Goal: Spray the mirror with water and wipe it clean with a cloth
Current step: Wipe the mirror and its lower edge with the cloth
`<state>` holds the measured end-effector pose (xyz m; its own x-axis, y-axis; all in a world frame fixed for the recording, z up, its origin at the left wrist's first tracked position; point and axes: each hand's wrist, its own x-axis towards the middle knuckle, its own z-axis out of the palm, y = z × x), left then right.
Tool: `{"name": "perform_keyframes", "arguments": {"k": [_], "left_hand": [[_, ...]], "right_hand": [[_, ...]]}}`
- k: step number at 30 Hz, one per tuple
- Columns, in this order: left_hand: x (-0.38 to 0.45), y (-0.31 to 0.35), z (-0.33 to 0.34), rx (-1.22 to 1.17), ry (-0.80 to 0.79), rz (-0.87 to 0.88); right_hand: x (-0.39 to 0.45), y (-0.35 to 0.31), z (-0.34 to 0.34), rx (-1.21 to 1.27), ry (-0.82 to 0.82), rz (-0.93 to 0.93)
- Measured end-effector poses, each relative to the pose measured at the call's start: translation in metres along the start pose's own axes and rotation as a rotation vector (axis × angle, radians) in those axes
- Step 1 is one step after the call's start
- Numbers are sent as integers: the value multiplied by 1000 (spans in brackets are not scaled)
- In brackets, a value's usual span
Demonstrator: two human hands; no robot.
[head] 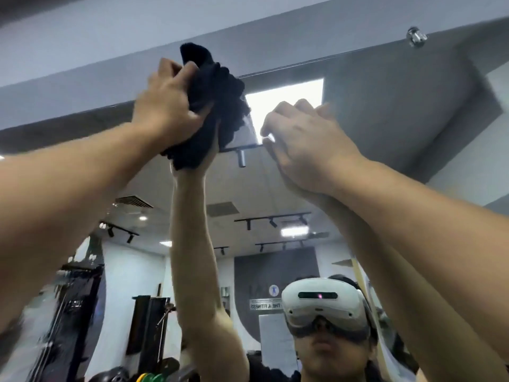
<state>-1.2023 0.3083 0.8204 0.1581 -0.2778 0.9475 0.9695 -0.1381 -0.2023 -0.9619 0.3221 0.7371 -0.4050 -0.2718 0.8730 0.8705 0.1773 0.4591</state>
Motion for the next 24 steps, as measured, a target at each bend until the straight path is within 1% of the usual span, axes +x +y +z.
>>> {"name": "perform_keyframes", "arguments": {"k": [2, 3, 5, 8, 12, 15, 16, 18, 21, 24], "left_hand": [[21, 3, 6, 83, -7, -181], [26, 8, 10, 119, 4, -225], [22, 18, 14, 142, 38, -218], [-14, 19, 5, 89, 51, -70], [-97, 17, -24, -38, 34, 229], [-165, 19, -45, -118, -49, 424], [-186, 20, -52, -148, -89, 483], [-218, 18, -63, -209, -148, 595], [-239, 3, -70, -284, -212, 719], [-228, -18, -68, -318, -216, 860]], "right_hand": [[0, -2, -2, 24, -16, -9], [0, -2, -3, 31, -23, -6], [-1, -2, -2, 28, -27, 3], [-2, -4, -1, 12, -20, 1], [1, -11, -9, -30, -52, 13], [12, -22, -18, -175, -122, 15], [16, -28, -19, -190, -121, 27], [28, -45, -18, -128, -80, 53], [40, -78, -8, 5, -45, 57], [43, -98, 11, -25, -66, 2]]}}
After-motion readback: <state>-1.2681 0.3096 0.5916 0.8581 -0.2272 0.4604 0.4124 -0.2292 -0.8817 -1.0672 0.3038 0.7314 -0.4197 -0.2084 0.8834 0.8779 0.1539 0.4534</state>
